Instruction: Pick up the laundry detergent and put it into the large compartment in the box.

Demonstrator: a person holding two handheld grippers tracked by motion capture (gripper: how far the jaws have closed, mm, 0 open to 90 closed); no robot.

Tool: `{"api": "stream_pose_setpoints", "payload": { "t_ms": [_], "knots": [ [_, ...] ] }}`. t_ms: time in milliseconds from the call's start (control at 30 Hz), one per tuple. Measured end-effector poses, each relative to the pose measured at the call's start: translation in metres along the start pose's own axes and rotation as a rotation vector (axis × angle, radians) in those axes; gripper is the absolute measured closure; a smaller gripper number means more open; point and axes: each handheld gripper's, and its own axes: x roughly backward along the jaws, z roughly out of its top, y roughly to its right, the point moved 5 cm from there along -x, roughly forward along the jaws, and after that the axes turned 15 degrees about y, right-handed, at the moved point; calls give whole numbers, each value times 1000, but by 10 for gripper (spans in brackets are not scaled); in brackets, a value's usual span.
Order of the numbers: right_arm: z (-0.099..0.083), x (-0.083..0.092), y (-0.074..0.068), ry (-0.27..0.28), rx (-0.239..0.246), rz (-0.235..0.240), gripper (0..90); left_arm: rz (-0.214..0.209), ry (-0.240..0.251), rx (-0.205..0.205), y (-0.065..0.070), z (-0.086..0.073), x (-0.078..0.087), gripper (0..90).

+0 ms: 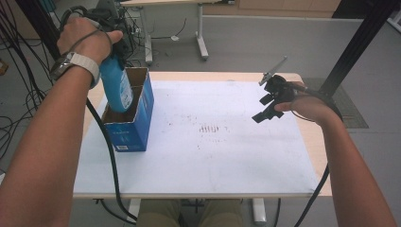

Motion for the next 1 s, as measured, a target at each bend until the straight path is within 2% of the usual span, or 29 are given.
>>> {"api": "stream_pose_setpoints", "payload": {
  "t_ms": [467,1000],
  "knots": [
    [-7,-3,3,-10,-23,-2,121,-10,-21,4,-4,-4,-26,372],
    [-7,-4,2,-11,-23,-1,121,-8,-10,8,-7,-13,-39,373]
  ]
}}
